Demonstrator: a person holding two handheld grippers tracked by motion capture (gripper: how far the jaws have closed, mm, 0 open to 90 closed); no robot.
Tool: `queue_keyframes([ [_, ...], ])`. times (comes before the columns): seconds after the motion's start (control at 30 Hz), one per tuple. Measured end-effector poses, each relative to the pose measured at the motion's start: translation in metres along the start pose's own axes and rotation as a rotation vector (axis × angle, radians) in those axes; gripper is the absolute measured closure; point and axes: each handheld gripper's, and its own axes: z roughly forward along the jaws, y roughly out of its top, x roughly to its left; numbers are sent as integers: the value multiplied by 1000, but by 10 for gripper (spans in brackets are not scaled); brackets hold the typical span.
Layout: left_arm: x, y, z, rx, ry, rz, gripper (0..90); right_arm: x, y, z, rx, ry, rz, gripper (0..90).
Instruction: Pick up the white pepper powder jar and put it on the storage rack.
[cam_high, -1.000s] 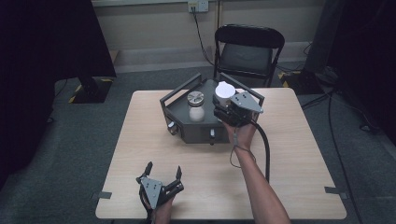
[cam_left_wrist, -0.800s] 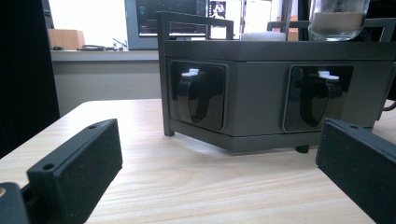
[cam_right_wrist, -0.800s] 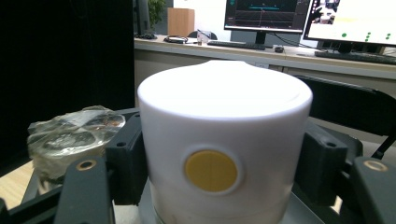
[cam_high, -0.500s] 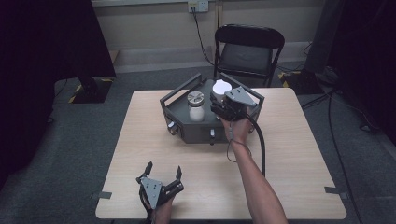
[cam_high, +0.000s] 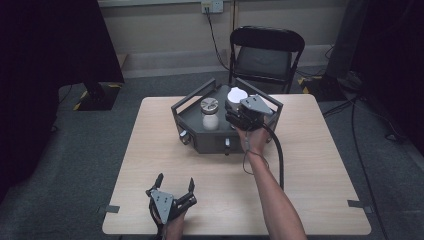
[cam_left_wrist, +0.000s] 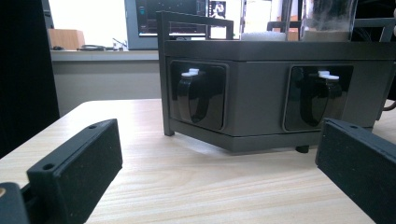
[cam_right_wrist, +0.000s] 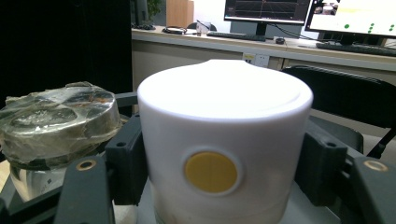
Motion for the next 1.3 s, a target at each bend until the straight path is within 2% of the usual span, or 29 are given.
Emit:
queue_keyframes([
  [0.3, 0, 0, 0, 0, 0, 0, 1, -3, -2, -4, 1, -3, 34, 303],
  [0.73, 0, 0, 0, 0, 0, 0, 1, -2, -1, -4, 7, -7, 34, 294],
  [0.87, 0, 0, 0, 0, 2, 0, 3, 3, -5, -4, 0, -37, 19, 207],
  [1.0, 0, 0, 0, 0, 2, 0, 2, 5, -12, -5, -35, -66, 25, 18],
  [1.03, 0, 0, 0, 0, 2, 0, 2, 5, -14, -5, -50, -72, 31, 0],
  [1.13, 0, 0, 0, 0, 2, 0, 2, 2, -17, -6, -73, -69, 43, 0],
  [1.3, -1, 0, 0, 0, 3, 0, 2, -6, -13, -9, -52, -50, 51, 0],
])
